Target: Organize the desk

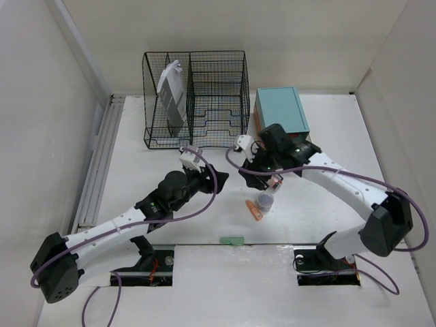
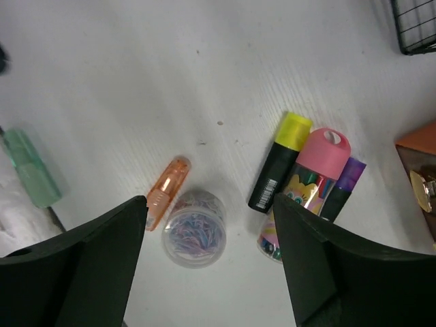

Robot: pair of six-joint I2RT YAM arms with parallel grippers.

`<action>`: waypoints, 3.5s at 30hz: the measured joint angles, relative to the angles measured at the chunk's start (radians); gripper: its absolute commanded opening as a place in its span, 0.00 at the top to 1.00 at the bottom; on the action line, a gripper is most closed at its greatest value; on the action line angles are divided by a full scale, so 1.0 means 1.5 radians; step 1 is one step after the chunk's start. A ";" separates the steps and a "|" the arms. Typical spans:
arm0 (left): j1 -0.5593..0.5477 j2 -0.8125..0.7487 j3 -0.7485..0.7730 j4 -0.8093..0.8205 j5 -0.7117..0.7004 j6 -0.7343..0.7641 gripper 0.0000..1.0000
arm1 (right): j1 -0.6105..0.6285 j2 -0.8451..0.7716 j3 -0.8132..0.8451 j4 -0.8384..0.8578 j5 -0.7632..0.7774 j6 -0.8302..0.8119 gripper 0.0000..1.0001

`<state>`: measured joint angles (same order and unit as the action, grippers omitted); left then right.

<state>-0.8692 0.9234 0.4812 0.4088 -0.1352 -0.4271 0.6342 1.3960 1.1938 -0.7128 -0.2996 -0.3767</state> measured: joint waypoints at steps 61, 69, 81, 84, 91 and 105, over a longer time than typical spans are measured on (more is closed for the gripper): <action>0.000 -0.104 -0.043 -0.057 -0.013 -0.008 0.38 | 0.059 0.036 -0.025 -0.108 0.115 -0.219 0.83; -0.001 -0.095 -0.043 -0.062 -0.008 -0.008 0.38 | -0.056 -0.037 0.076 -0.044 0.228 -0.168 0.90; -0.006 -0.093 -0.043 -0.061 -0.003 -0.008 0.38 | -0.206 0.017 0.087 0.016 0.352 -0.085 0.91; -0.006 -0.093 -0.043 -0.061 -0.003 -0.008 0.38 | -0.225 0.053 0.111 0.009 0.350 -0.080 0.91; -0.006 -0.093 -0.056 -0.057 -0.003 -0.008 0.38 | -0.244 0.111 0.162 -0.042 0.330 -0.077 0.92; -0.006 -0.124 -0.064 -0.056 -0.003 -0.004 0.38 | -0.253 0.182 0.262 -0.185 0.261 -0.077 0.92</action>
<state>-0.8780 0.7380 0.3855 0.3252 -0.1402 -0.4335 0.2543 1.6691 1.5871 -0.9897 0.0925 -0.4923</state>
